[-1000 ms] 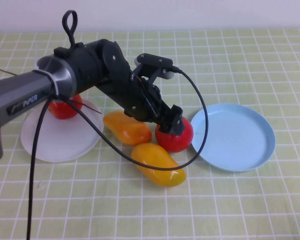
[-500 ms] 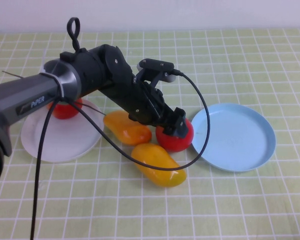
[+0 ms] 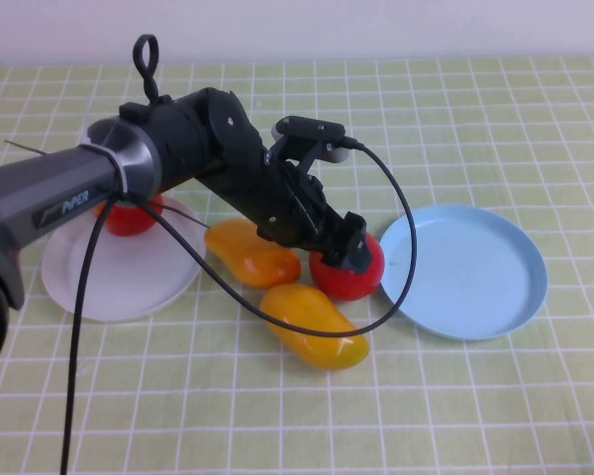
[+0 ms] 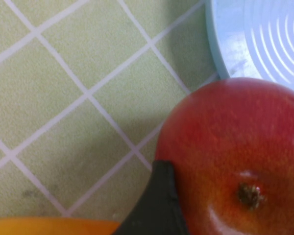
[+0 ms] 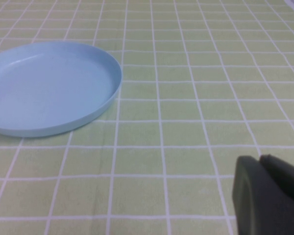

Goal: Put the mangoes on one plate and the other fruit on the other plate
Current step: Put one type of fruit in the left plate

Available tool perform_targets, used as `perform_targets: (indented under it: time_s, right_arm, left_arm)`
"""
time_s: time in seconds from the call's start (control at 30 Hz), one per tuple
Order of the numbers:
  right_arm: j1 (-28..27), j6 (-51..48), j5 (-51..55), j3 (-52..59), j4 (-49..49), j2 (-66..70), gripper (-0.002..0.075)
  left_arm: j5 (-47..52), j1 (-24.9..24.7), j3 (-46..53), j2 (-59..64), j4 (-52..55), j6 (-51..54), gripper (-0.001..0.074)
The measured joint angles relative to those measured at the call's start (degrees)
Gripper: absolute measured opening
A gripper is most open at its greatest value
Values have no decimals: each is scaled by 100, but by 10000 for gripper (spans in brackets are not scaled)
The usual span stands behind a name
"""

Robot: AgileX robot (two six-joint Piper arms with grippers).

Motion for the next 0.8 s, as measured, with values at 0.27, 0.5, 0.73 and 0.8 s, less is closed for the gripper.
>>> perform_targets:
  time_s: [0.27, 0.5, 0.73, 0.8]
  right_arm:
    - [0, 0, 0, 0, 0, 0, -16]
    - [0, 0, 0, 0, 0, 0, -16]
    - [0, 0, 0, 0, 0, 0, -16]
    - [0, 0, 0, 0, 0, 0, -17]
  left_arm:
    - [0, 0, 0, -222, 278, 0, 582]
    - [156, 29, 0, -1302, 1230, -357, 582]
    - [1647, 446, 0, -1919, 2025, -1479, 582]
    - [2121, 557, 0, -1928, 2440, -1823, 582]
